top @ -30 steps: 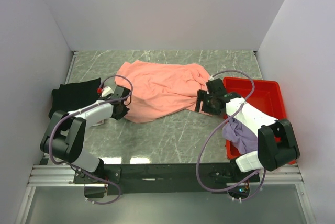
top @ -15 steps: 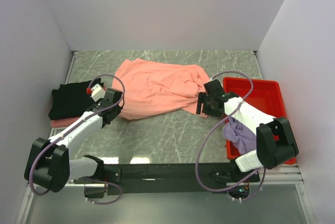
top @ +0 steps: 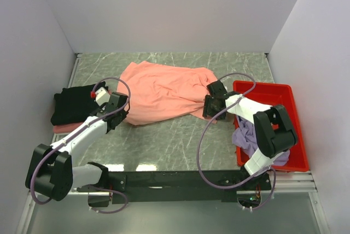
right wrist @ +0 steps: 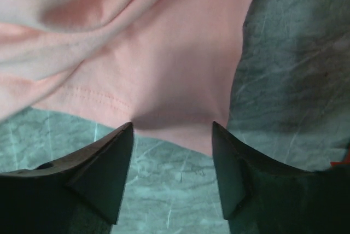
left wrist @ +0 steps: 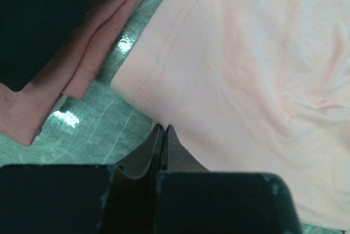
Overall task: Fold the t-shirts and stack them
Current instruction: Flatten the tshirt out
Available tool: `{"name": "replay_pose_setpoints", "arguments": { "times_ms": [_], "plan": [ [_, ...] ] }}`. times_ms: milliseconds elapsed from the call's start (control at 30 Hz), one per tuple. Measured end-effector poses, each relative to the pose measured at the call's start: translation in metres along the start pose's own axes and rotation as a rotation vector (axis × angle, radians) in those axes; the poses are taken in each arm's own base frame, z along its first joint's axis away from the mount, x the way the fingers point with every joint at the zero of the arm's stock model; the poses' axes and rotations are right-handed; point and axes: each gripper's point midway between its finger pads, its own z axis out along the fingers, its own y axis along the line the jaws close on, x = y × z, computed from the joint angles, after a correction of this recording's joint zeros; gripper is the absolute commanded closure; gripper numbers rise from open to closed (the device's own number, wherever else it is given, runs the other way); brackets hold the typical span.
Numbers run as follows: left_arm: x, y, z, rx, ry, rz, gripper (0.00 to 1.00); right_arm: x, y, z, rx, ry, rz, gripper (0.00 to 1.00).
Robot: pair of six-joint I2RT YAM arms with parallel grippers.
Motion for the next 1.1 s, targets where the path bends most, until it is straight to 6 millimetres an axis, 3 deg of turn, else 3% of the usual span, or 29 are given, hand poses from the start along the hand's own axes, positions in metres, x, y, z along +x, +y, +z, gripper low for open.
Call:
{"name": "replay_pose_setpoints", "arguments": {
  "times_ms": [100,167,200,367,500,567,667,700,733,800,933,1100],
  "plan": [
    [-0.002,-0.002,-0.001,0.005,-0.004,0.003,0.99,0.001,-0.001,0.006,0.011,0.005,0.004,0.52],
    [-0.005,-0.005,-0.003,0.010,-0.008,0.005,0.99,-0.001,-0.001,0.008,0.016,-0.001,0.006,0.91],
    [-0.007,-0.007,-0.004,0.015,-0.011,0.006,0.99,-0.002,-0.001,0.008,0.014,-0.006,0.002,1.00],
    [-0.020,-0.016,-0.013,0.049,-0.033,-0.005,0.99,-0.010,-0.001,0.006,0.024,-0.038,0.006,1.00],
    [-0.037,-0.027,-0.029,0.094,-0.066,-0.033,0.99,-0.037,-0.002,-0.021,0.032,-0.149,0.012,1.00],
    [-0.051,-0.036,-0.040,0.132,-0.098,-0.050,0.99,-0.059,0.001,-0.052,0.001,-0.248,0.024,1.00],
    [-0.083,-0.053,-0.067,0.209,-0.169,-0.097,0.99,-0.103,0.008,-0.124,-0.072,-0.462,0.061,1.00],
    [-0.103,-0.063,-0.084,0.253,-0.215,-0.123,0.99,-0.115,0.010,-0.146,-0.095,-0.525,0.073,1.00],
    [-0.110,-0.066,-0.090,0.268,-0.230,-0.131,0.99,-0.130,0.010,-0.178,-0.122,-0.609,0.090,1.00],
    [-0.138,-0.076,-0.116,0.325,-0.298,-0.172,0.99,-0.147,0.007,-0.223,-0.151,-0.725,0.116,1.00],
    [-0.188,-0.083,-0.170,0.420,-0.429,-0.239,0.99,-0.163,-0.008,-0.311,-0.193,-0.930,0.162,1.00],
    [-0.236,-0.082,-0.237,0.528,-0.552,-0.298,0.99,-0.162,-0.027,-0.402,-0.255,-1.118,0.185,1.00]
  ]
}}
